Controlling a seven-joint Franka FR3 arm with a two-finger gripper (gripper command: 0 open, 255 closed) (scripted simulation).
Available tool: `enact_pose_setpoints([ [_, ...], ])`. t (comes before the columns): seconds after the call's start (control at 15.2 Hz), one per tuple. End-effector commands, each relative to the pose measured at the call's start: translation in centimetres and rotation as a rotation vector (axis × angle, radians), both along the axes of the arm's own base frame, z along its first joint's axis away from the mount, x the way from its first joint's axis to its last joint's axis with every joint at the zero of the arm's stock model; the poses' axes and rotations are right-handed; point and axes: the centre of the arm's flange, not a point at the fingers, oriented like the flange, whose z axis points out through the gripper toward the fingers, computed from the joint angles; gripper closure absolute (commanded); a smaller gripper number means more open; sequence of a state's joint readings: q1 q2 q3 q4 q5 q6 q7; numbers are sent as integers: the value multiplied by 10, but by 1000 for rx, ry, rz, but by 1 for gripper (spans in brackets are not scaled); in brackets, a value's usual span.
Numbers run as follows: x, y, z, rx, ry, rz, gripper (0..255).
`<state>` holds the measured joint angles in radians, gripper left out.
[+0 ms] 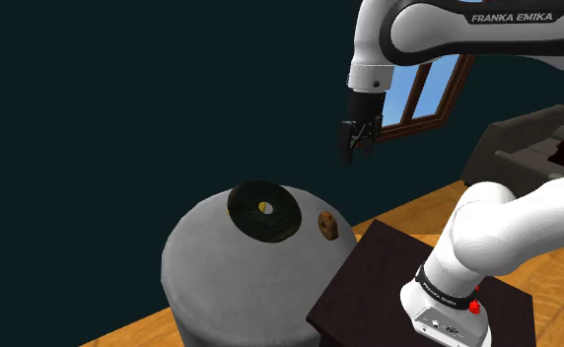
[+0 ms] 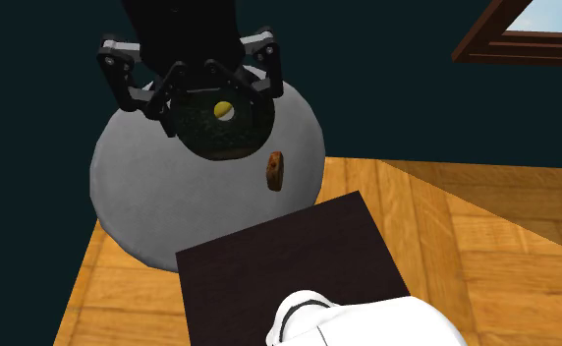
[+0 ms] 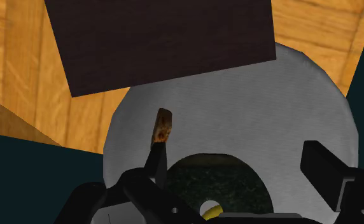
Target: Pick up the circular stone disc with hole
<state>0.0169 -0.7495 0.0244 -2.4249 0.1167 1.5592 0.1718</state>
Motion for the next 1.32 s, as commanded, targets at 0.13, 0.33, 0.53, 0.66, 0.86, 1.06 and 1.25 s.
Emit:
enact_pose_setpoints([
  [0.13, 4, -4, -25, -9, 1, -3, 0],
  [0.33, 11, -11, -63, -22, 4, -8, 0],
  [0.53, 17, -18, -101, -35, 6, -13, 0],
  [0.66, 21, -23, -127, -44, 7, -16, 0],
  [0.86, 27, -31, -165, -57, 10, -20, 0],
  [1.06, 33, -40, -202, -70, 12, -25, 0],
  [1.25, 39, -49, -240, -83, 14, -30, 0],
])
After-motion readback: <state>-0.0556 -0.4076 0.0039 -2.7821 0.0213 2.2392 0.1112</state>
